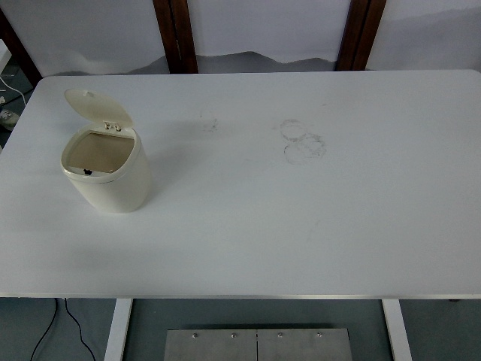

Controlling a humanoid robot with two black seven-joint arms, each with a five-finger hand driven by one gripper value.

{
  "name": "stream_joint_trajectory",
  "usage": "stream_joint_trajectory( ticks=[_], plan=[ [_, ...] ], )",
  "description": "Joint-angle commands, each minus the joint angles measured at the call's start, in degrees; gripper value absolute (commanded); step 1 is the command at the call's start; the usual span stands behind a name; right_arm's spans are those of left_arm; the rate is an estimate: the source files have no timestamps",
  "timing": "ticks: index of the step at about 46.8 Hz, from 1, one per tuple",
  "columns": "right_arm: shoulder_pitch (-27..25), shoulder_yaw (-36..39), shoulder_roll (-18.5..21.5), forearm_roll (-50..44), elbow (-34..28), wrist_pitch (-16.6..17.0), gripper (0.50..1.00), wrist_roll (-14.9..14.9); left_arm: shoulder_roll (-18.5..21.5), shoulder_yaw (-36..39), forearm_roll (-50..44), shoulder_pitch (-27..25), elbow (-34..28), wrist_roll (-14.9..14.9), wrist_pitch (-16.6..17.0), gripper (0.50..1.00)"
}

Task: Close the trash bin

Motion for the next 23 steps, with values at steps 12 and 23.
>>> stream_joint_trajectory(
  ticks=[12,23],
  plan=[
    [0.0,0.0,0.0,0.05,0.0,0.06,0.995,0.0,-0.44,0.0,0.0,0.0,0.0,0.09,0.0,1.0],
    [0.0,0.0,0.0,0.05,0.0,-0.03,0.995,0.0,-0.01,-0.26,0.09,-1.14,-0.7,0.79,2.45,1.0]
  ],
)
